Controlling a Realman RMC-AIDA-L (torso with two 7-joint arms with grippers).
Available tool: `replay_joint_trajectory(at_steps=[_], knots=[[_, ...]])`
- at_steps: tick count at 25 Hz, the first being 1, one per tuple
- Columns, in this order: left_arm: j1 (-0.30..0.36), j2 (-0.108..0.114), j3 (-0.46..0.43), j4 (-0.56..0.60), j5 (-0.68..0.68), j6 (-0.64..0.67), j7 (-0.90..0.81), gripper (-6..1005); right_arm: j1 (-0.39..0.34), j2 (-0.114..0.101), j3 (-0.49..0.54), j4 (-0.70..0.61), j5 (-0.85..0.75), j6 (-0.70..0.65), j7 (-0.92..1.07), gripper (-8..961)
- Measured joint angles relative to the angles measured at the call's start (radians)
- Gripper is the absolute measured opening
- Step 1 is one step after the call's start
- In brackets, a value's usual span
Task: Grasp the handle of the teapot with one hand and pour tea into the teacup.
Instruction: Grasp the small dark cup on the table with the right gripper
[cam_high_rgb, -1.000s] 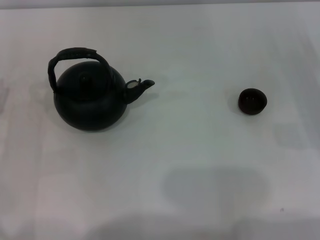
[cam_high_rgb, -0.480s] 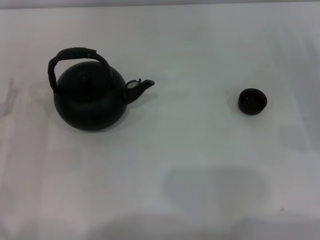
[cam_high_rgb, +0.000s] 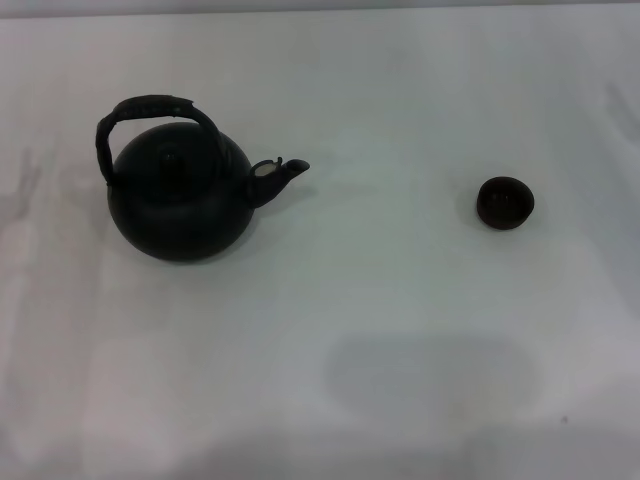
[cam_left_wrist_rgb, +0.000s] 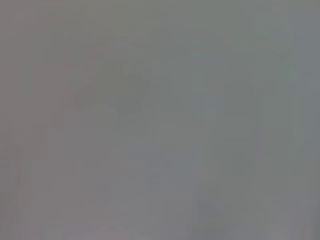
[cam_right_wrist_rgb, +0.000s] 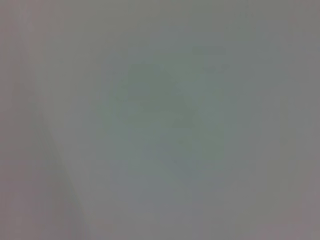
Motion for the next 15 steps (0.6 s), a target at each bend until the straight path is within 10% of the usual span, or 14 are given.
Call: replay_joint_trajectory(at_steps=[7, 15], knots=[[-0.002, 0.003, -0.002, -0.002, -0.002, -0.008, 0.0, 875, 0.093, -0.054, -0.086, -0.355, -0.413, -0.304, 0.49, 804], [-0.022, 0.005, -0.003, -0.024, -0.006, -0.023, 0.0, 874, 0.259, -0.135, -0.088, -0.501, -0.82, -0.209, 0.905, 802]])
